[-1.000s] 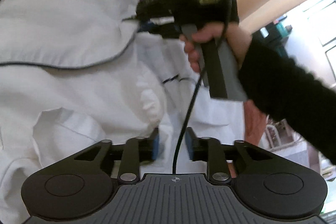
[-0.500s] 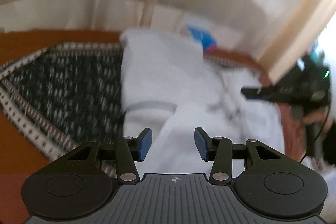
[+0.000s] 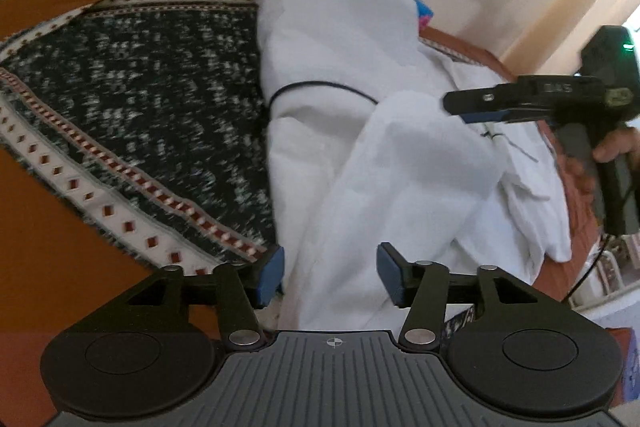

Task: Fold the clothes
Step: 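Lay the folded hem on the shirt and open both tools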

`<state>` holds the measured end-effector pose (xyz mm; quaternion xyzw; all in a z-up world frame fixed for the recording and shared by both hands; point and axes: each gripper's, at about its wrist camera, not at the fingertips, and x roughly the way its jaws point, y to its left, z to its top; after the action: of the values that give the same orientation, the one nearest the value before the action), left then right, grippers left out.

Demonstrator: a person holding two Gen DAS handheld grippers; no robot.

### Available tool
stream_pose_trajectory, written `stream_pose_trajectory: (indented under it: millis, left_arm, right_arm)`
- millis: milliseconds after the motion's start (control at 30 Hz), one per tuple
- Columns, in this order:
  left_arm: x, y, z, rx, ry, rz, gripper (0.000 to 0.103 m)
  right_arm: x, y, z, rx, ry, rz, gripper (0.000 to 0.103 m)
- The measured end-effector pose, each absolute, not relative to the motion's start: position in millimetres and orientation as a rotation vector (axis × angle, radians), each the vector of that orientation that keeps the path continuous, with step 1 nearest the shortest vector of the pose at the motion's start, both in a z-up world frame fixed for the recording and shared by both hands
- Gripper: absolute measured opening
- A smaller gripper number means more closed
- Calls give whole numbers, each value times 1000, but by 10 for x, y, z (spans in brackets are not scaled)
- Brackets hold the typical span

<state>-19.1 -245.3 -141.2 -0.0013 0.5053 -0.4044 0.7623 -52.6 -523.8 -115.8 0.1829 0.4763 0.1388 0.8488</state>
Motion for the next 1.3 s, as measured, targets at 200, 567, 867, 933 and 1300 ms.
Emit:
stream_pose_trajectory:
  millis: [200,567,867,933,1300]
  left_arm:
    - [-213,-2639,-1499,46,1117,-952,7]
    - [-743,-2476,-1067,213,964,-1019,0]
    - [-895,-2443,-1558,264,1128,-1036,11]
    - [-874,-2338,-1529,220,1139,-1026,22]
    - [-681,-1985,-1570,160,1123,-918,44]
  right_arm:
    - [-328,-5287,-1395,533,1106,431,32]
    - [-1312,-5436,-782,363,953,613,4]
    - [-1935,-5228,-1586,358,1175,529,7]
    - [-2018,-5243,-1633,360,1189,497,7]
    - [-2220,-5391,-1044,381,1050,338,50]
